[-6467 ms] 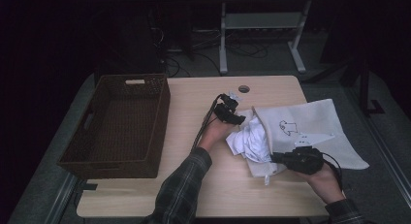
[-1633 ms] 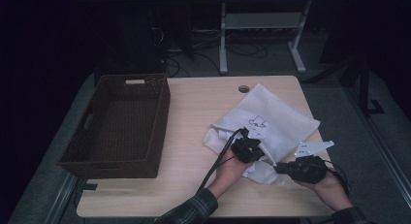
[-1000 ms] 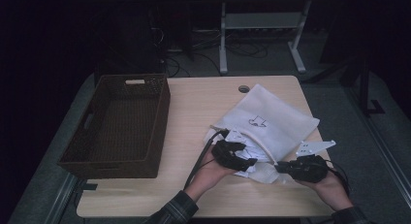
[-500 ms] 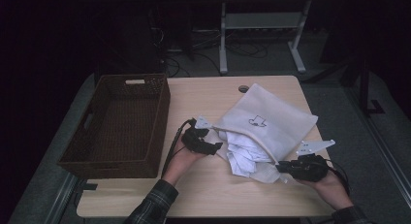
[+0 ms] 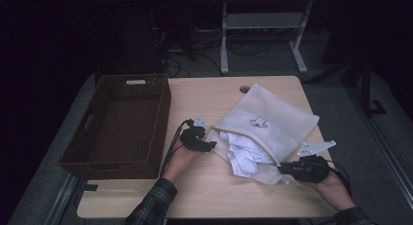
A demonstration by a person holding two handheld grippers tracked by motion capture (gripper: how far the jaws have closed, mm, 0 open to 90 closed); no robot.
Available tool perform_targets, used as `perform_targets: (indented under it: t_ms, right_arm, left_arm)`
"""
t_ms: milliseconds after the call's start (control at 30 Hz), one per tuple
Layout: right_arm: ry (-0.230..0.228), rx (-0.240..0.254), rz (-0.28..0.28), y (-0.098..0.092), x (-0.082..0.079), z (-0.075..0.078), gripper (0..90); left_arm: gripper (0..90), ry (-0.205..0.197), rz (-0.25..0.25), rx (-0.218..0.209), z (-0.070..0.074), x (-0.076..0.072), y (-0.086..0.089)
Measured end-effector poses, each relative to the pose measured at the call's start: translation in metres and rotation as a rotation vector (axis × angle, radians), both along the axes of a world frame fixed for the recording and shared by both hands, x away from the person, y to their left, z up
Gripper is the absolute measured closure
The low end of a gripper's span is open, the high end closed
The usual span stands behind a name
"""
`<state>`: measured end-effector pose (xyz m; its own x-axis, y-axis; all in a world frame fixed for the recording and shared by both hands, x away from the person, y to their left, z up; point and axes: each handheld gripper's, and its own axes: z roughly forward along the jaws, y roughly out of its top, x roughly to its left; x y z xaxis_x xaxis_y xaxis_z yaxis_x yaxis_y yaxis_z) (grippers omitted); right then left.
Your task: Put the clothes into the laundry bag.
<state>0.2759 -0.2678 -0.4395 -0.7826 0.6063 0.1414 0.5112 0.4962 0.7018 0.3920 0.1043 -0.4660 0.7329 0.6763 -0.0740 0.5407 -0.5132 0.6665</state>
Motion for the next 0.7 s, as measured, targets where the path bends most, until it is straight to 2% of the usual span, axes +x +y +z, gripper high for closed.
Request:
perform_targets:
  t_ms: [100, 233, 400, 567, 700]
  right_arm:
    - [-0.002, -0.001, 0.001, 0.000, 0.000, 0.000, 78.6]
    - [-0.008, -0.007, -0.002, 0.000, 0.000, 0.000, 78.6]
    - [-0.018, -0.013, -0.018, -0.002, 0.001, 0.000, 78.6]
    - [-0.027, -0.009, -0.056, -0.007, 0.005, 0.001, 78.2]
    - [-0.026, -0.004, -0.094, -0.012, 0.009, 0.001, 78.0]
  left_arm:
    - [46.1, 0.008, -0.004, -0.010, 0.001, -0.001, 0.000]
    - [62.1, 0.017, -0.003, 0.004, 0.003, -0.002, 0.000]
    - [77.6, 0.049, -0.018, -0.002, 0.004, -0.004, -0.001]
    - [82.1, 0.054, -0.009, -0.015, 0.006, -0.013, 0.000]
    - [82.5, 0.065, -0.003, -0.049, 0.011, -0.023, 0.003]
